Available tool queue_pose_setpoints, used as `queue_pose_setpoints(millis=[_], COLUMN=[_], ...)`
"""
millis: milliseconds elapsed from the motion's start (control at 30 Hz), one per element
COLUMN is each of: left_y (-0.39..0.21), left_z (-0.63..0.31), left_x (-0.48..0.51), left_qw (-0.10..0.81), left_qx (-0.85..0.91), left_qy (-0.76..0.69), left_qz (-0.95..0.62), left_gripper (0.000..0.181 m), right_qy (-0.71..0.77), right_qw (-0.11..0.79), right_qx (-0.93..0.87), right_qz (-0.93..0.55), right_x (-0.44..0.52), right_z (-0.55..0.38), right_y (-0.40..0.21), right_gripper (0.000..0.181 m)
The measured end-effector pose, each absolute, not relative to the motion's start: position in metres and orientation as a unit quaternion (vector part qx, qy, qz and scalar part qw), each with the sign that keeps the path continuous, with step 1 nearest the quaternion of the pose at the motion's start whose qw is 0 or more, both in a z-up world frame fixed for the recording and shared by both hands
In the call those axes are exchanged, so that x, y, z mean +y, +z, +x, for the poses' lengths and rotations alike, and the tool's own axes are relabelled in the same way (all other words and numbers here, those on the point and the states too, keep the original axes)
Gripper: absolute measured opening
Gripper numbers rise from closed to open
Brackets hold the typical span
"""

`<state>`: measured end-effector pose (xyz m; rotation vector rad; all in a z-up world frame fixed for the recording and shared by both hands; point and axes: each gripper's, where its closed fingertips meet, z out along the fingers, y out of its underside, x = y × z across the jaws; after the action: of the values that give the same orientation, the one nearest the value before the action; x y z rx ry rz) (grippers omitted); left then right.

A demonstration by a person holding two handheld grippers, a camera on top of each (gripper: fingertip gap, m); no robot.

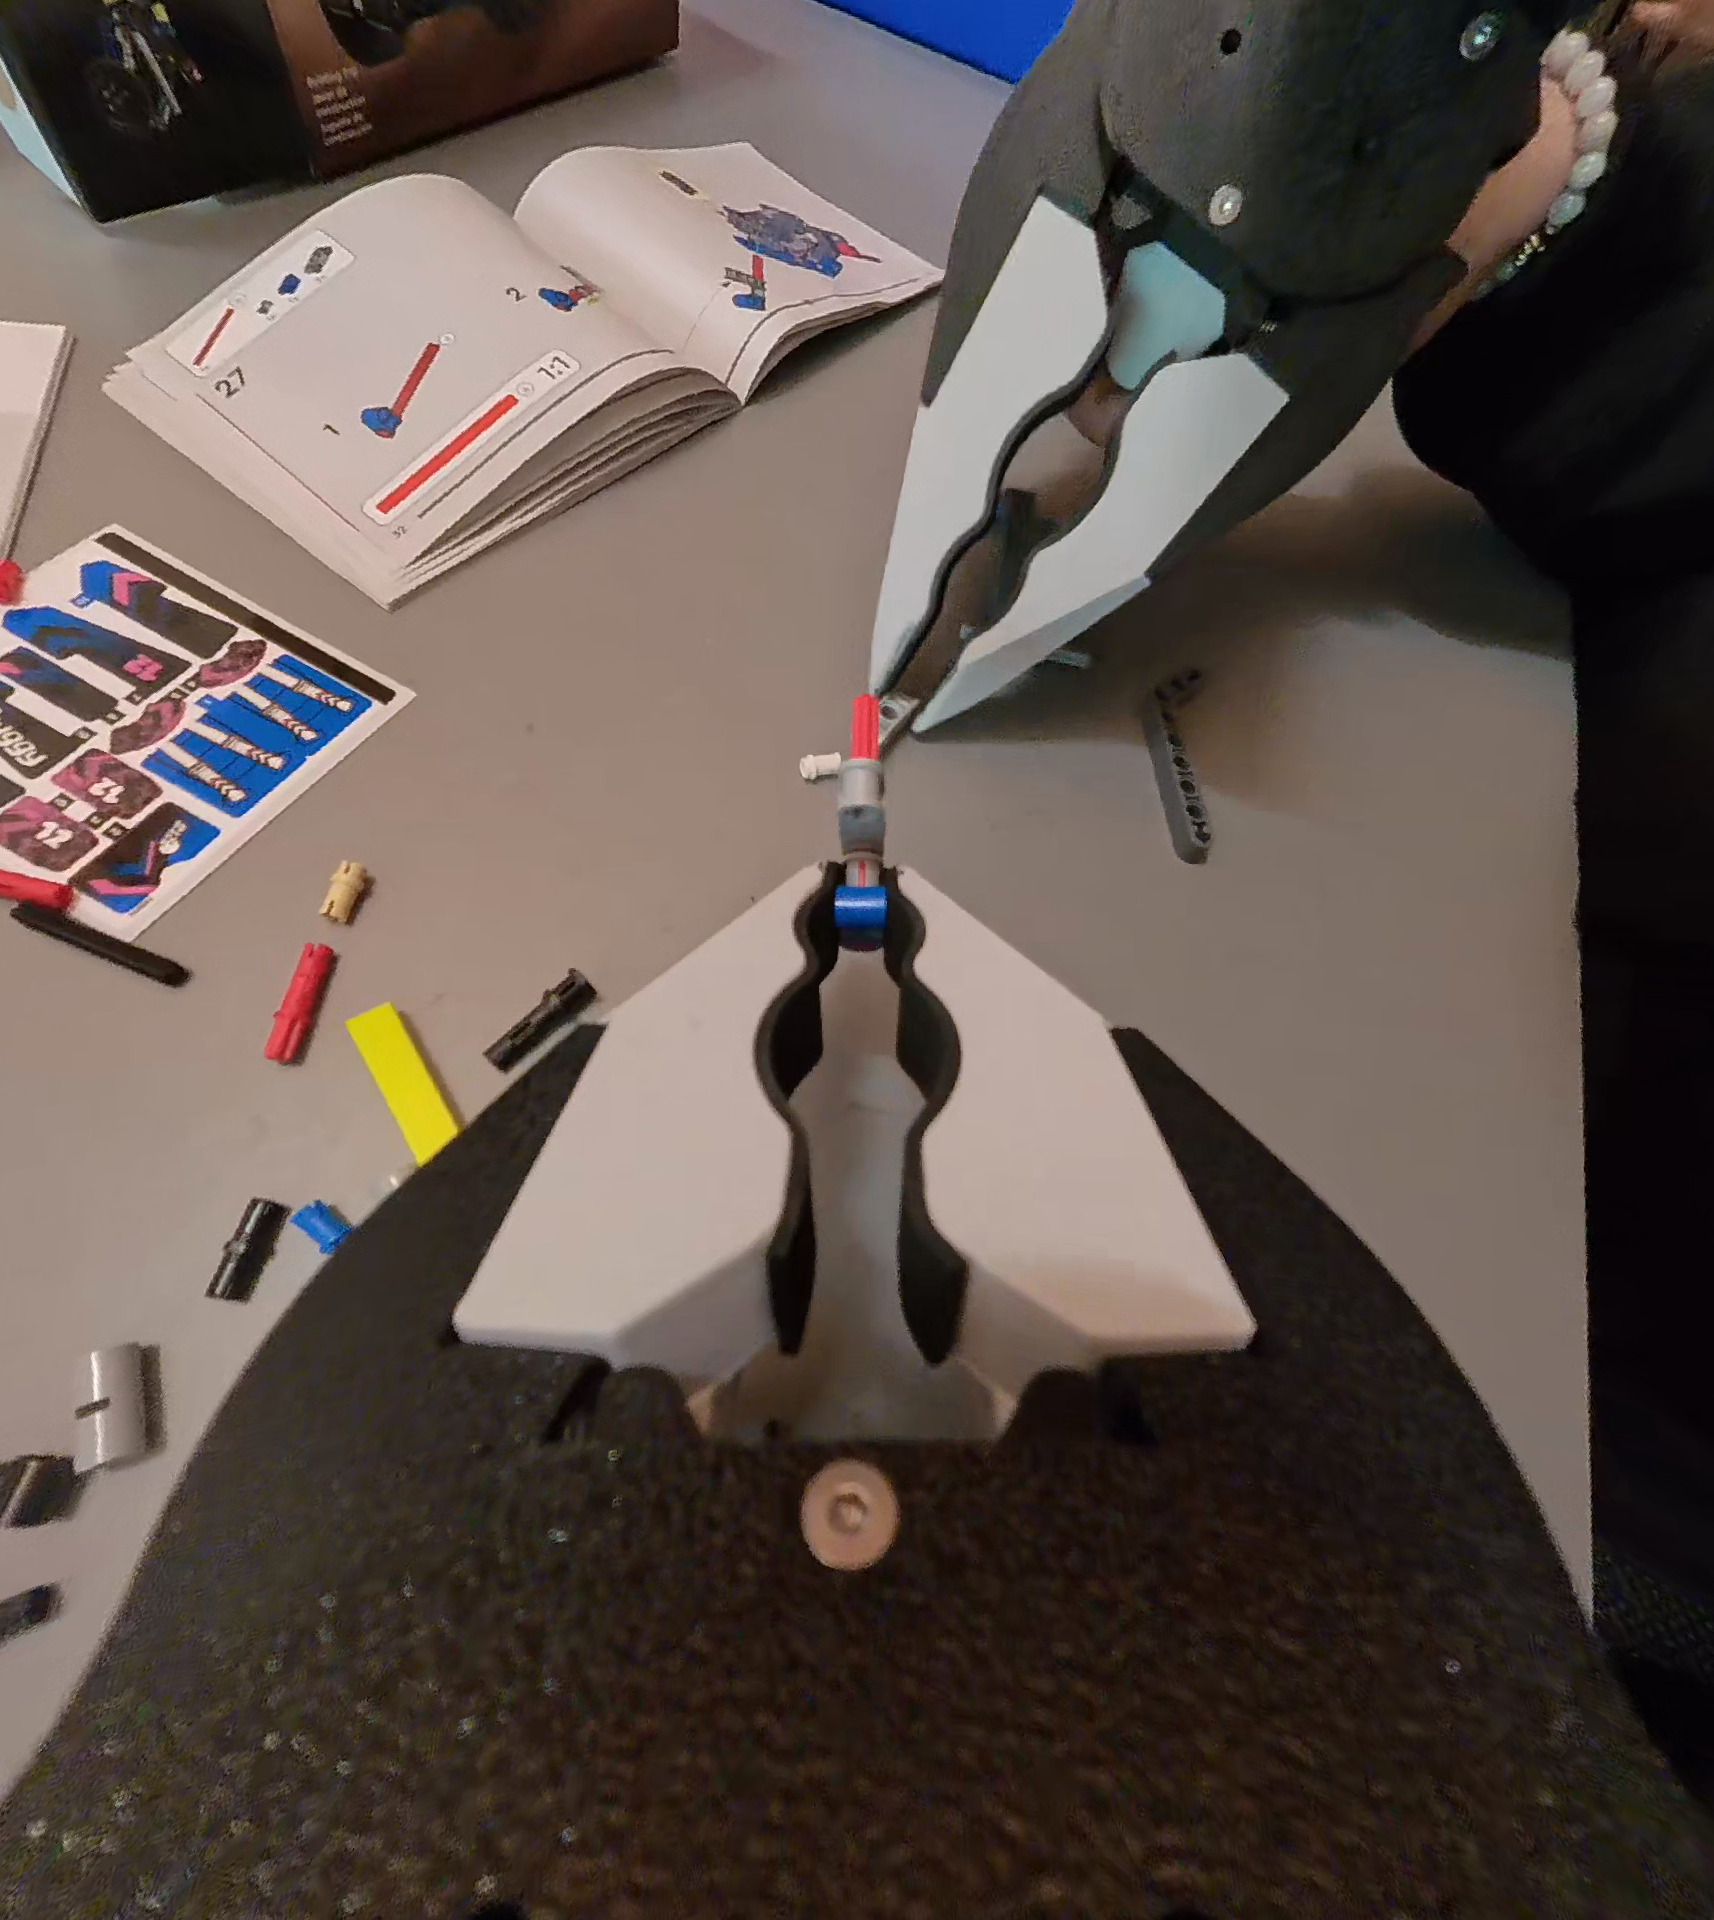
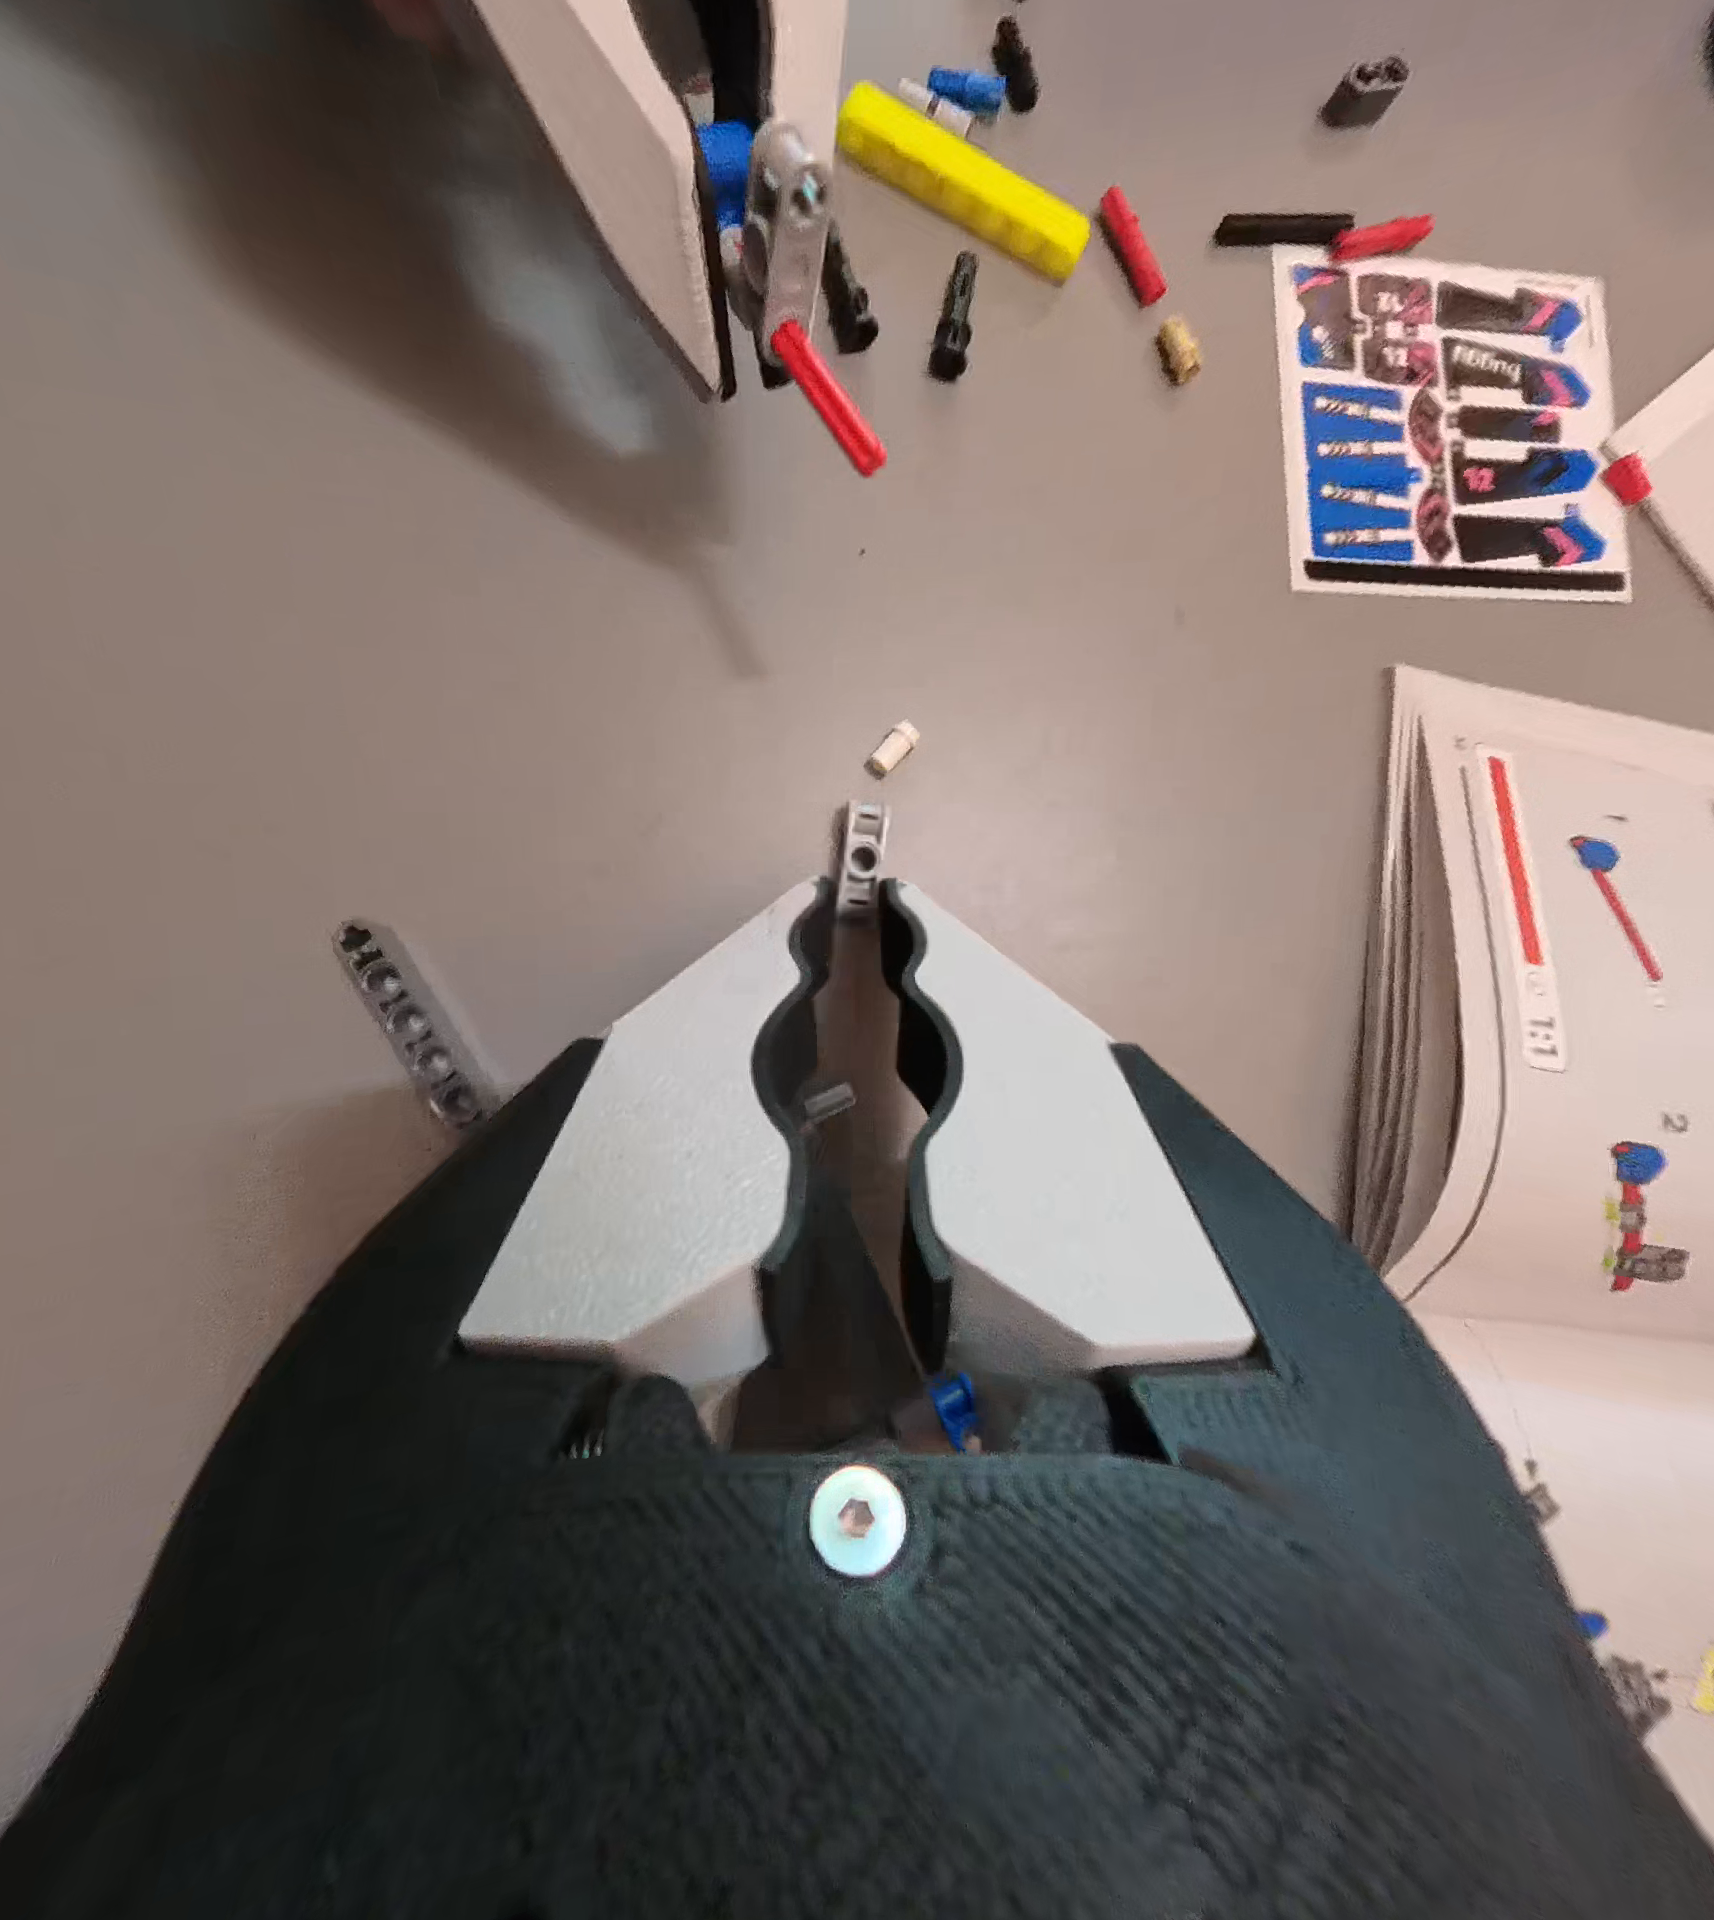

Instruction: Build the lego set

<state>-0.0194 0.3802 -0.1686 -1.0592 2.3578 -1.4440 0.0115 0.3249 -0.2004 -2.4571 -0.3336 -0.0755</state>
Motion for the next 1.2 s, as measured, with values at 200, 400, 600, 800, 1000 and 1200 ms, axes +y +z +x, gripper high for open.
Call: queue_pose_setpoints(millis=[200, 400, 600, 800, 1000, 1200], left_y=[-0.176, -0.176, -0.174, -0.176, -0.180, -0.181], left_z=[-0.020, -0.018, -0.020, -0.025, -0.027, -0.030], left_x=[0.385, 0.387, 0.389, 0.383, 0.380, 0.377], left_qw=[0.084, 0.093, 0.091, 0.073, 0.062, 0.052], left_qx=[0.798, 0.799, 0.798, 0.806, 0.811, 0.814], left_qy=[-0.466, -0.460, -0.461, -0.457, -0.455, -0.455], left_qz=[-0.373, -0.377, -0.377, -0.369, -0.363, -0.358], left_gripper=[0.004, 0.004, 0.004, 0.004, 0.004, 0.004], right_qy=[-0.143, -0.215, -0.148, -0.040, 0.004, -0.003], right_qw=[0.326, 0.284, 0.338, 0.336, 0.342, 0.335], right_qx=[-0.226, -0.339, -0.265, -0.125, -0.122, -0.165], right_qz=[-0.907, -0.871, -0.891, -0.933, -0.932, -0.928], right_x=[0.330, 0.328, 0.332, 0.335, 0.341, 0.339], right_z=[0.010, -0.009, -0.012, -0.007, -0.013, -0.014], right_y=[-0.195, -0.197, -0.181, -0.193, -0.196, -0.200], right_gripper=[0.006, 0.009, 0.027, 0.030, 0.007, 0.006])
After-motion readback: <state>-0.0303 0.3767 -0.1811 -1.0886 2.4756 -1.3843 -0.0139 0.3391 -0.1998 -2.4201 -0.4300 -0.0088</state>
